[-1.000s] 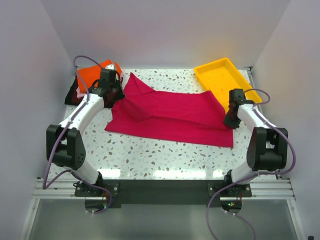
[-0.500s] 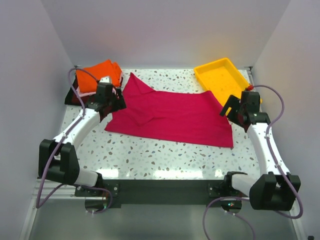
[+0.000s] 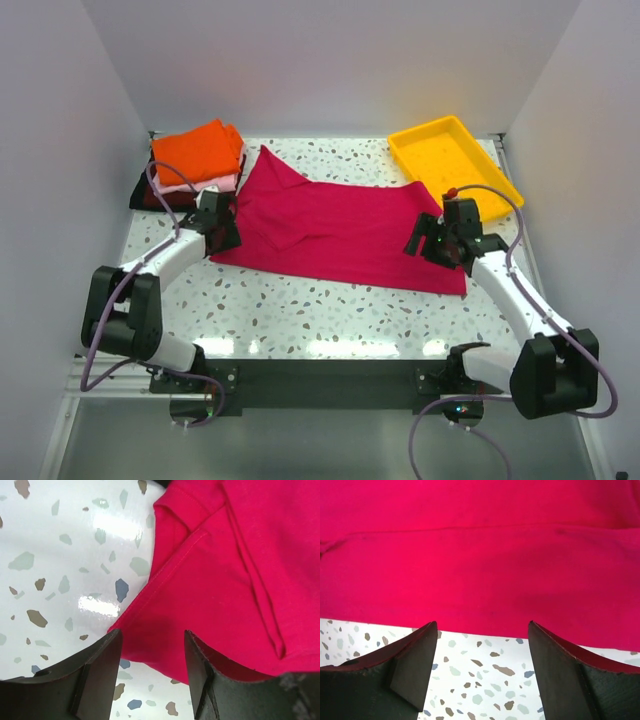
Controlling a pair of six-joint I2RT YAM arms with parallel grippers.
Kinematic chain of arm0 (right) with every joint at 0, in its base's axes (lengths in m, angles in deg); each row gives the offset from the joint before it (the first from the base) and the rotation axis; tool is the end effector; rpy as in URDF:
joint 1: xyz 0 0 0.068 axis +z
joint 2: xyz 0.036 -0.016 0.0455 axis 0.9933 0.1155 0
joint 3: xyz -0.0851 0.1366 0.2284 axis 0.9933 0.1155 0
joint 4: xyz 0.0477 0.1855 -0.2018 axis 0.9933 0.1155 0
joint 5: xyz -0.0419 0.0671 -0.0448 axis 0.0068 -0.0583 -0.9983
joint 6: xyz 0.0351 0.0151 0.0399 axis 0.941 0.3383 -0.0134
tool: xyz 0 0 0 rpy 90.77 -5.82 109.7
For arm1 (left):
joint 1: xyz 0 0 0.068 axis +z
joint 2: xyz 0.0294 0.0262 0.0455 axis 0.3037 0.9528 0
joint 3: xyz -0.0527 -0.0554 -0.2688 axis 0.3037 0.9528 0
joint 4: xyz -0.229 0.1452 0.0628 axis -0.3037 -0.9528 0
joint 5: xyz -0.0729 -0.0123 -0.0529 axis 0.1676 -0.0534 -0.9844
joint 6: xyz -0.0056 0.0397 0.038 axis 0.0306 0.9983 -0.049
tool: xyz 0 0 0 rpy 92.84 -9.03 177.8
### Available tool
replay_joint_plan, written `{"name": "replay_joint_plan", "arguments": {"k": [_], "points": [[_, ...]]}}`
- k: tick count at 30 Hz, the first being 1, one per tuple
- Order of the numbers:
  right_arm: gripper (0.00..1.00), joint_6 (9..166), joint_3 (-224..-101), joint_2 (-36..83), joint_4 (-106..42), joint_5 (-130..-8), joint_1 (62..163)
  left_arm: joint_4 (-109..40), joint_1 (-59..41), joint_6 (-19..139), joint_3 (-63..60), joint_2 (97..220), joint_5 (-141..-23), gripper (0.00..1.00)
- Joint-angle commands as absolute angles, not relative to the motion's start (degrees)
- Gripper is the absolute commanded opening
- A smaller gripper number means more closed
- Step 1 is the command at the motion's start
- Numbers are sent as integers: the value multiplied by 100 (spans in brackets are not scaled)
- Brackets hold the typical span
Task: Fold and stack the t-shirts
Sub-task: Fold the tshirt
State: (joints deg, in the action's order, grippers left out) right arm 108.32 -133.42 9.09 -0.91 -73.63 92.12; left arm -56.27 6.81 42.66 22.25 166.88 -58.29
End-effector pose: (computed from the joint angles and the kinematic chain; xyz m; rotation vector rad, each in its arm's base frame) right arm 0.2463 0.0401 0.2411 0.3807 2.4679 0.3380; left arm 0.2999 -0.0472 0.1887 -0.4866 2.4373 0.0572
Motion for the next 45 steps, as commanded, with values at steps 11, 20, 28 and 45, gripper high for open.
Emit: {"name": "replay_joint_plan", "arguments": {"k": [11, 20, 28, 45], "points": [[75, 11026, -13225, 1387, -640, -7429, 9638, -5008, 766, 4046, 2760, 16923, -5538, 21], [74, 11035, -13164, 1738, -790, -7472, 9760, -4920, 766, 3949, 3181, 16168, -5494, 0], [74, 11149, -13260, 2433, -1071, -7595, 10173, -4990, 757, 3835, 3604, 15315, -5538, 0], [75, 11307, -14025, 3163, -1098, -7824, 10657, -5877, 757, 3132, 4325, 14155, -5468, 0]]}}
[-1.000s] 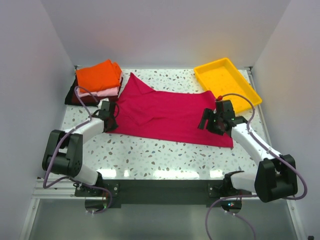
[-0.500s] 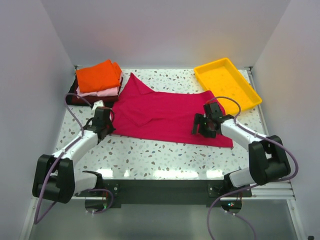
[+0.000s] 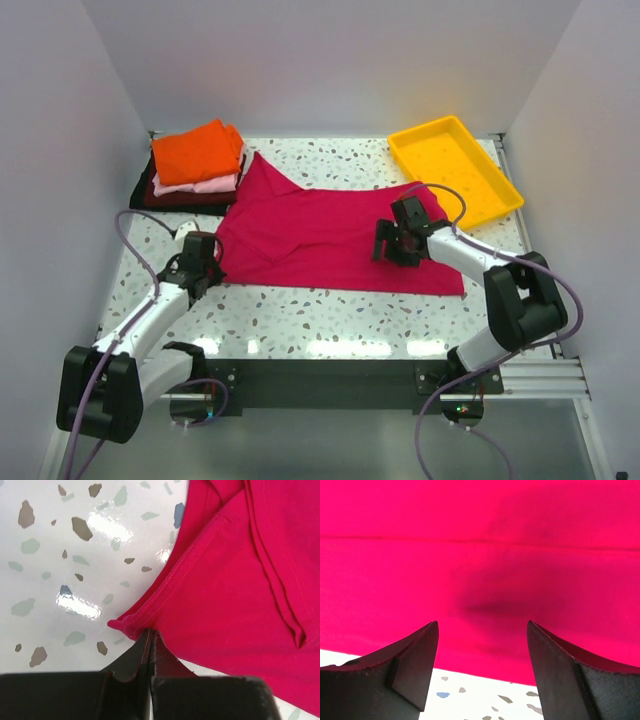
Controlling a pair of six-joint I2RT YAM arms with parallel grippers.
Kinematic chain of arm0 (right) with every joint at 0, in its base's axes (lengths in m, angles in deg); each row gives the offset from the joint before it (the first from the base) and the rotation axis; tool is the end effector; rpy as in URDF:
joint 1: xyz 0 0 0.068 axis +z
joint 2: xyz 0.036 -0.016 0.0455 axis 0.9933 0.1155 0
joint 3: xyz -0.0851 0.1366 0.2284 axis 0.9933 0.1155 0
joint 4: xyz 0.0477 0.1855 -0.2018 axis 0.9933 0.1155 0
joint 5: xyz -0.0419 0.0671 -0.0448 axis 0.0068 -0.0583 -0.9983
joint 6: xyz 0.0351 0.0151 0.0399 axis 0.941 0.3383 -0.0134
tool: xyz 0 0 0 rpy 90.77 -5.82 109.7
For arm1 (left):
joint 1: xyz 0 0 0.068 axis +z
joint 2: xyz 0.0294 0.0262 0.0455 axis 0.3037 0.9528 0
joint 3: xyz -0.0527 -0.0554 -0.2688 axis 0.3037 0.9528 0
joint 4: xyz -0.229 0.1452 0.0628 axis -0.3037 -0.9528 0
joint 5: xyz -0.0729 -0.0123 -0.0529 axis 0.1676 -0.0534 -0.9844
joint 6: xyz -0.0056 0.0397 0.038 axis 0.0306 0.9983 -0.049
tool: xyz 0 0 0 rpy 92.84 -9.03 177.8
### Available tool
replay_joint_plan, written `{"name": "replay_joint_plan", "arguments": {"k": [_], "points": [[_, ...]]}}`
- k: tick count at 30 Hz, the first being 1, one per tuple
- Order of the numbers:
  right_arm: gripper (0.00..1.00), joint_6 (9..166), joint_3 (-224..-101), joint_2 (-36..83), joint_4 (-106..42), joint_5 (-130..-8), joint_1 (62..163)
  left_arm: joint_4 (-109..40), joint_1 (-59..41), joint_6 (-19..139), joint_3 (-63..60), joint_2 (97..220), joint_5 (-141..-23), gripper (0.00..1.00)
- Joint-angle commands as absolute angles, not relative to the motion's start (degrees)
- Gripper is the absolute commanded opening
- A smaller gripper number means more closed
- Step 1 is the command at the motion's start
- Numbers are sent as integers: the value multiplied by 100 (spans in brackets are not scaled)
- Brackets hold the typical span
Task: Fold and stack the t-shirts
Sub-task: Fold the tshirt
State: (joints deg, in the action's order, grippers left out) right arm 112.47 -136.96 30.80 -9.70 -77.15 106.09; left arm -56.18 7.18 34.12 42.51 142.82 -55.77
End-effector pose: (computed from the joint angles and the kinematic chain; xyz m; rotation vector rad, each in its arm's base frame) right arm 0.2861 0.1197 0.1713 0.2076 2.6601 0.3109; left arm 0.2067 -0.0264 0.1752 -0.6835 2.3090 0.0098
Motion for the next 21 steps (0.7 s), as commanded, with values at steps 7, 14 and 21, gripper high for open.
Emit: {"name": "replay_joint_plan", "arguments": {"k": [7, 14, 21], "points": [[75, 11281, -14262, 3444, -1098, -7850, 10666, -6194, 757, 2728, 4430, 13953, -5485, 0], [75, 11289, -14183, 3646, -1194, -7886, 10666, -6563, 749, 2455, 4413, 12996, -5802, 21], [76, 11289, -14323, 3567, -1124, -7930, 10692, -6274, 757, 2674, 3895, 13186, -5969, 32]]}}
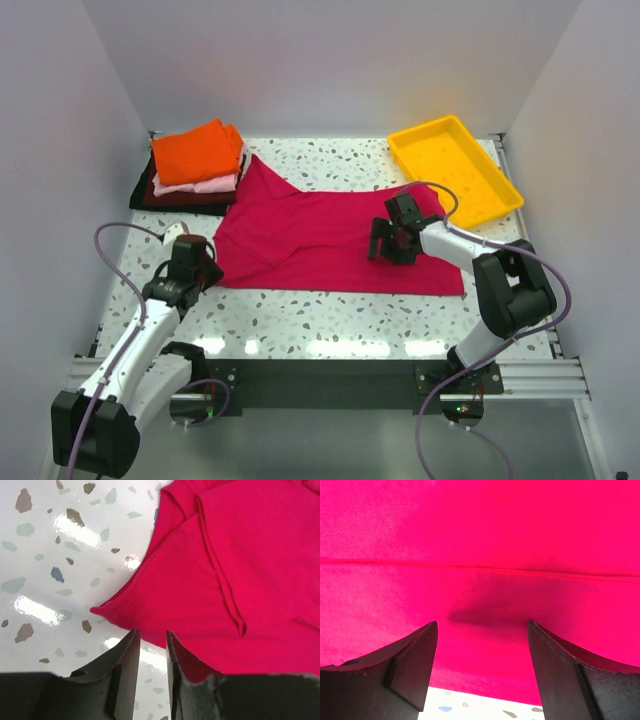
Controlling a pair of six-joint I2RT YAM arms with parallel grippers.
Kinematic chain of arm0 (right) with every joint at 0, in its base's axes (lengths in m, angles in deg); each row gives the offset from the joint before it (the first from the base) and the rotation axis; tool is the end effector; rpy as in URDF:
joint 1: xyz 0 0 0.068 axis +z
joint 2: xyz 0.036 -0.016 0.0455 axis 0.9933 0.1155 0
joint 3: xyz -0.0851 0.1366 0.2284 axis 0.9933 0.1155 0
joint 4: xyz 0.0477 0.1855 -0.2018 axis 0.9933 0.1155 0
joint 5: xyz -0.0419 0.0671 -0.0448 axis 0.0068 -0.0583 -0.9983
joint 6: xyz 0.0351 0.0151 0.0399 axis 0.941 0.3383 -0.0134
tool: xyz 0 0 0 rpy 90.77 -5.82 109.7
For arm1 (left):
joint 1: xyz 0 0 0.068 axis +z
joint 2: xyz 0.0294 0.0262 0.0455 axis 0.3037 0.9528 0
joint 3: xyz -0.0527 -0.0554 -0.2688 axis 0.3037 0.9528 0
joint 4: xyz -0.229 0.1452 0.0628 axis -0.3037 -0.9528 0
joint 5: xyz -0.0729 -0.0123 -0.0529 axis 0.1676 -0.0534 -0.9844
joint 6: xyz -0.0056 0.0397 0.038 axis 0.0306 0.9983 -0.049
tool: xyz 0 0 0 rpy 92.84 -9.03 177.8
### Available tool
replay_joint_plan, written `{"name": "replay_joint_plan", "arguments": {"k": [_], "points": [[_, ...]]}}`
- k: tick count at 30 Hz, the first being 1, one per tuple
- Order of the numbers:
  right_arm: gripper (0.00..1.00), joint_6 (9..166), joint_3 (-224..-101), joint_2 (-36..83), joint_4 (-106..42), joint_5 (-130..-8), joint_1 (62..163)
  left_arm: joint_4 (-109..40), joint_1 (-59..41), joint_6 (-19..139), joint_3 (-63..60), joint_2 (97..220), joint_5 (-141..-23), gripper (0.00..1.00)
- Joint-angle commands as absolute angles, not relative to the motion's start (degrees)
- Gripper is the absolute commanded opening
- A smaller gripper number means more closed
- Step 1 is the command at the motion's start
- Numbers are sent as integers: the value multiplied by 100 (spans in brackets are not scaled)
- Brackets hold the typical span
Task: Fold and stack the t-shirts
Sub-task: Fold the tshirt
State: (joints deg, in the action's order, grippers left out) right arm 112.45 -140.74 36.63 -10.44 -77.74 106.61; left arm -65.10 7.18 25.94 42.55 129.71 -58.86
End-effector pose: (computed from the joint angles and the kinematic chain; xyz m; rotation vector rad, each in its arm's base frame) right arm 0.3045 0.1302 0.1609 0.1998 2.6799 0.2886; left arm 0.1767 -0.0228 0.2031 -0.8219 2.2173 -0.1582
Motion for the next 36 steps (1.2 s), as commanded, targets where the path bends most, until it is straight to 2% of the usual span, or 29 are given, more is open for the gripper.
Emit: {"name": "replay_joint_plan", "arguments": {"k": [1, 7, 14, 27, 36], "points": [[76, 11298, -14350, 3576, -1098, -7938, 10692, -6117, 757, 2727, 3886, 13309, -5943, 32], [76, 11272, -14403, 3708, -1089, -7991, 10710, -4966, 757, 2903, 4087, 14346, -6126, 23], [76, 11325, -14131, 3664, -1150, -7991, 10745, -4981, 749, 2833, 4553, 14313, -6171, 12], [76, 11395, -13717, 3479, -1159, -8122, 10798, -5693, 757, 2490, 5107, 13408, -5846, 8], [76, 11553, -13279, 3427, -1045, -8175, 10938, -5868, 749, 2332, 4958, 13549, -5565, 5]]}}
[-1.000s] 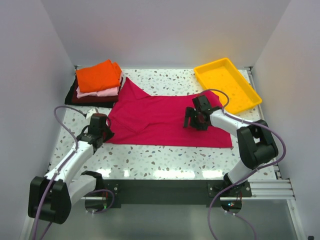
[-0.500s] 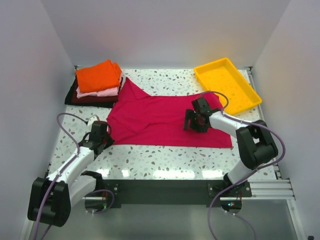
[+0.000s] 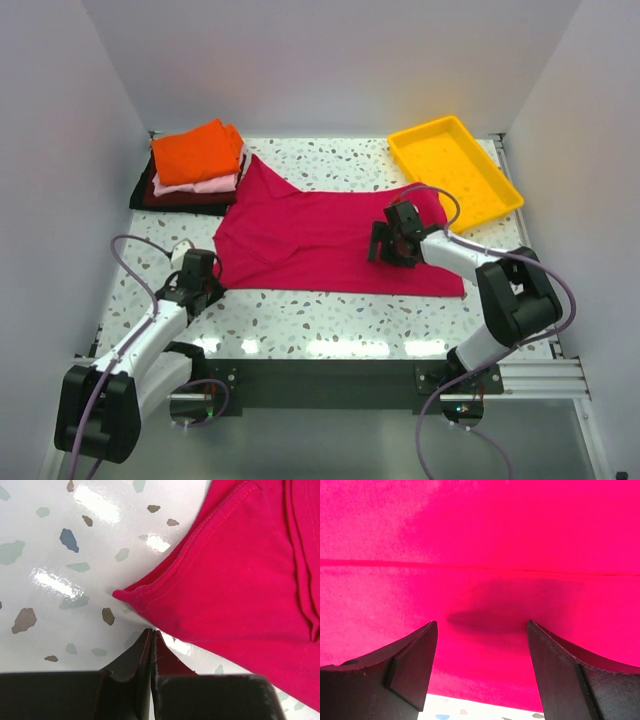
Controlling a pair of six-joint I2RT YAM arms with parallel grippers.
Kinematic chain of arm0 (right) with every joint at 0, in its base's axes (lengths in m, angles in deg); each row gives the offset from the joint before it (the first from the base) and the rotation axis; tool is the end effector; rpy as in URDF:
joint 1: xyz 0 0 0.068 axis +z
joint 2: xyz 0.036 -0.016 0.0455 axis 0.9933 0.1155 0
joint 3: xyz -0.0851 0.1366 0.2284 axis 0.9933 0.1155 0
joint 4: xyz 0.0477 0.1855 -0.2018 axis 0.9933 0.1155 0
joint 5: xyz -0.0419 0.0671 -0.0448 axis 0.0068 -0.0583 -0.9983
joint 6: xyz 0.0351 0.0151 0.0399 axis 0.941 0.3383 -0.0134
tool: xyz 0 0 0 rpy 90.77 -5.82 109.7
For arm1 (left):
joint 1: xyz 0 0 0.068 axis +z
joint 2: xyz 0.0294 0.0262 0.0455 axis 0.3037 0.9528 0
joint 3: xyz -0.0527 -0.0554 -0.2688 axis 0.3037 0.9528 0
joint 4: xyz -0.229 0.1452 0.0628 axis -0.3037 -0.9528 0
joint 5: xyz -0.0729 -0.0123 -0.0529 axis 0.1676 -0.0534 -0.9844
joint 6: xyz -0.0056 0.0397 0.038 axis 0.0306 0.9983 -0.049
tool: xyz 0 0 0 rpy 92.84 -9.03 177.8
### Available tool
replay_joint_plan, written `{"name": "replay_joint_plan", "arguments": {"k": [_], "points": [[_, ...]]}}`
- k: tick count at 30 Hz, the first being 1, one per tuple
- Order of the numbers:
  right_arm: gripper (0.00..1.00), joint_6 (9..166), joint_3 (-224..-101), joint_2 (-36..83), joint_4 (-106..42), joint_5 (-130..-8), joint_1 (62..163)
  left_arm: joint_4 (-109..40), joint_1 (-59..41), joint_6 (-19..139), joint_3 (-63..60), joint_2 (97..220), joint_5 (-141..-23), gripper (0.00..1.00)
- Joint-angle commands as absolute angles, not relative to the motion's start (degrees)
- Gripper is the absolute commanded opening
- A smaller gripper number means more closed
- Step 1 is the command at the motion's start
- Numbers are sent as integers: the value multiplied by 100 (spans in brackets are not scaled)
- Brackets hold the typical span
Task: Fold and stack the t-shirts
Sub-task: Fold the tshirt
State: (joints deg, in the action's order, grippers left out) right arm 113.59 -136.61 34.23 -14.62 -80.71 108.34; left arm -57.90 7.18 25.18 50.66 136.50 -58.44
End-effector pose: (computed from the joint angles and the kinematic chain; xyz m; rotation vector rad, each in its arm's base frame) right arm 0.2912 0.1329 0.1567 0.2012 2.6254 0.2666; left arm 0.1739 -0.0220 0.1463 -0.8576 2.3288 -0.0759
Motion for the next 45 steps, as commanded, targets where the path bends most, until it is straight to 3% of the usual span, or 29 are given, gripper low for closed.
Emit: {"name": "replay_joint_plan", "arguments": {"k": [1, 11, 25, 38, 45], "points": [[76, 11571, -13217, 3374, -993, -8219, 10965, -5895, 757, 2306, 4958, 13400, -5538, 4], [77, 11992, -12408, 2460, -650, -8333, 11386, -6230, 757, 2226, 4458, 12757, -5212, 3], [77, 12432, -12170, 1853, -333, -8457, 11852, -4199, 731, 2130, 4781, 14391, -6276, 0], [77, 13020, -12232, 2292, -605, -8536, 12879, -4753, 775, 1998, 4799, 14602, -5363, 0], [77, 13267, -12530, 2705, -702, -8650, 13443, -4657, 1424, 2191, 4791, 14972, -5511, 0]]}}
